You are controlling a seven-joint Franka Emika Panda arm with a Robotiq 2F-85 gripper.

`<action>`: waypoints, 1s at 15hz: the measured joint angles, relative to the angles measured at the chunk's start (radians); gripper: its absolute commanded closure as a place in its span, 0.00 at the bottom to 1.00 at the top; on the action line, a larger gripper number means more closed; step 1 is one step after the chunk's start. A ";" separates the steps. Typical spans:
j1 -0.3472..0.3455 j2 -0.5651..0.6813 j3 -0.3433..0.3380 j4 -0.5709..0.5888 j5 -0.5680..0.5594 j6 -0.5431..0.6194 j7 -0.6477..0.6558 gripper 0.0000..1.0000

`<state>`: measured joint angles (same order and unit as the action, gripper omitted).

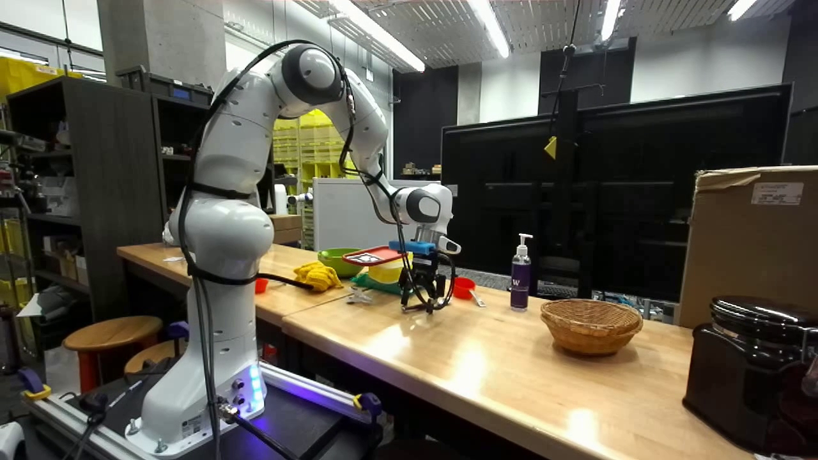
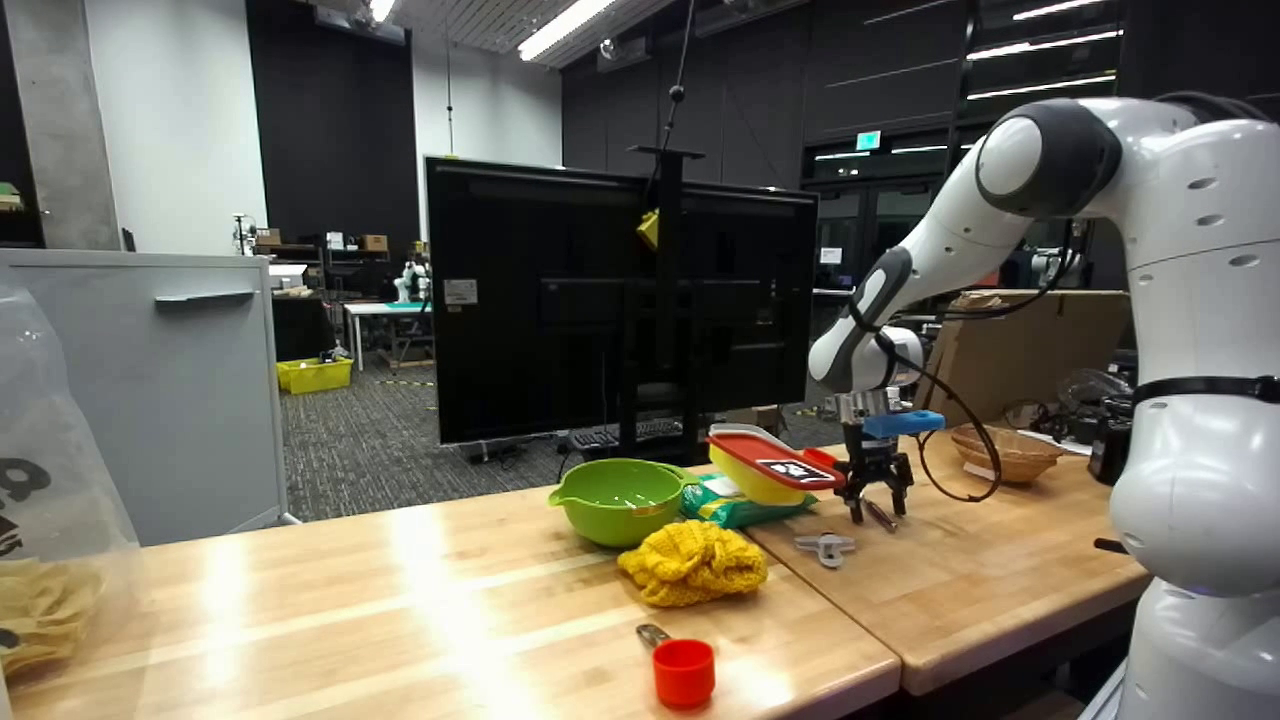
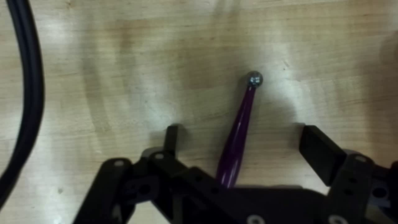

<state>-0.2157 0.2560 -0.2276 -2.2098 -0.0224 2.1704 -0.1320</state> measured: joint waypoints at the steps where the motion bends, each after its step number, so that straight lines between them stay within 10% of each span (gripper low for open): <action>1: 0.000 -0.002 0.001 0.001 0.002 -0.004 0.000 0.36; 9: 0.000 -0.024 0.026 0.006 0.022 -0.017 -0.002 0.97; 15: -0.001 -0.024 0.026 0.009 0.027 -0.016 -0.004 0.97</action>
<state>-0.2164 0.2316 -0.2018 -2.2012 0.0050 2.1540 -0.1357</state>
